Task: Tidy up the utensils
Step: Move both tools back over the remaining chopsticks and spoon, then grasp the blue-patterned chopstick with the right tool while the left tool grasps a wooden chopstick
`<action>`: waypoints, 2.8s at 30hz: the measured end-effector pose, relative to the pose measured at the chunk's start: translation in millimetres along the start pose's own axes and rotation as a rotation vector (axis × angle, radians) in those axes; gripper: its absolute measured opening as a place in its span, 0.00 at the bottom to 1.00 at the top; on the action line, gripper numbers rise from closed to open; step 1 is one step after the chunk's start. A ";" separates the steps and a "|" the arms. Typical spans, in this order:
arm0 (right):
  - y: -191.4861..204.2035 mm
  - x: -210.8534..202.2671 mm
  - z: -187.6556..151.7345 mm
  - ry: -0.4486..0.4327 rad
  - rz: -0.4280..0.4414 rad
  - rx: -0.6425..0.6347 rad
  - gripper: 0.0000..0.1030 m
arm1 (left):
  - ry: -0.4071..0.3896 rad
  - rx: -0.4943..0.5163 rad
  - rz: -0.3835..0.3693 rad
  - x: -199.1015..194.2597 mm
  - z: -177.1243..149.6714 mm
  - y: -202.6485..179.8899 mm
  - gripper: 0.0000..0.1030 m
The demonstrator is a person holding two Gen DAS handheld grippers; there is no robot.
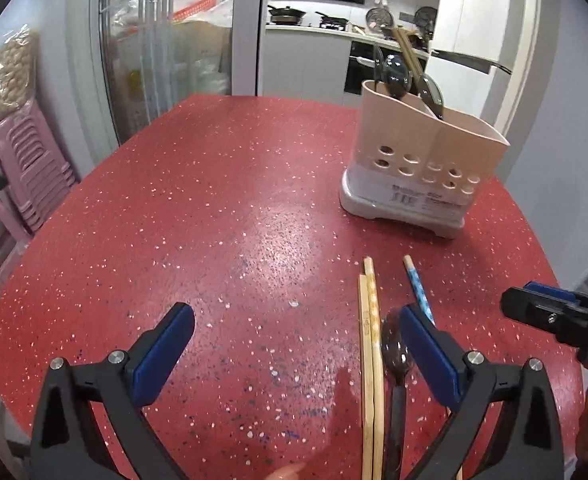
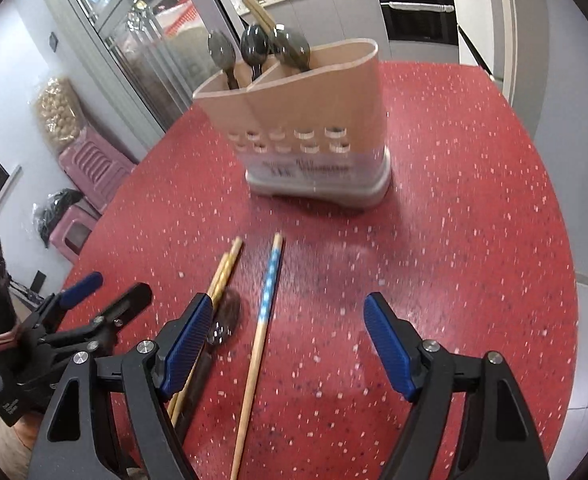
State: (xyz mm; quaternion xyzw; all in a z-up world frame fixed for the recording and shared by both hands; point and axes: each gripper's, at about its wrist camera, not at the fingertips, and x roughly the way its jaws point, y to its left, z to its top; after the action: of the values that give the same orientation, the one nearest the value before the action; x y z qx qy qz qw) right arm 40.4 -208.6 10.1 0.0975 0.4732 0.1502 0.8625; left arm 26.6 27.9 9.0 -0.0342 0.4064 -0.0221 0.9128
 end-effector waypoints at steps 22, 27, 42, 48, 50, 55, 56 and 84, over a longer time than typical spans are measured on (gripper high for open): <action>10.8 20.8 -40.2 0.130 -0.094 -0.041 0.82 | 0.220 0.077 -0.050 34.8 -40.0 3.0 1.00; 9.8 19.1 -41.0 0.127 -0.094 -0.037 0.82 | 0.225 0.081 -0.053 39.1 -36.2 0.9 1.00; 10.7 13.8 -39.4 0.116 -0.097 -0.038 0.82 | 0.253 0.132 -0.015 47.9 -29.8 -14.3 1.00; 13.2 16.4 -37.2 0.127 -0.118 -0.053 0.82 | 0.254 0.118 0.004 52.8 -23.8 -5.0 1.00; 14.3 19.9 -36.0 0.141 -0.127 -0.062 0.82 | 0.257 0.114 0.002 55.1 -21.1 2.5 1.00; 22.8 36.9 -32.6 0.196 -0.151 -0.110 0.81 | 0.265 0.137 0.003 62.7 -13.4 10.7 1.00; 25.4 41.8 -31.7 0.210 -0.163 -0.123 0.81 | 0.266 0.144 0.003 63.4 -12.3 11.2 1.00; 17.1 50.9 1.8 0.240 -0.066 -0.175 0.08 | 0.371 0.301 -0.112 91.5 47.7 -58.2 0.59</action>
State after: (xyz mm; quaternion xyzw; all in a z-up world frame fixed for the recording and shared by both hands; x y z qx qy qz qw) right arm 64.9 -174.8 -23.7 -0.0121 0.5610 0.1730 0.8094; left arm 122.6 -34.1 -22.2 0.0842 0.5569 -0.1387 0.8146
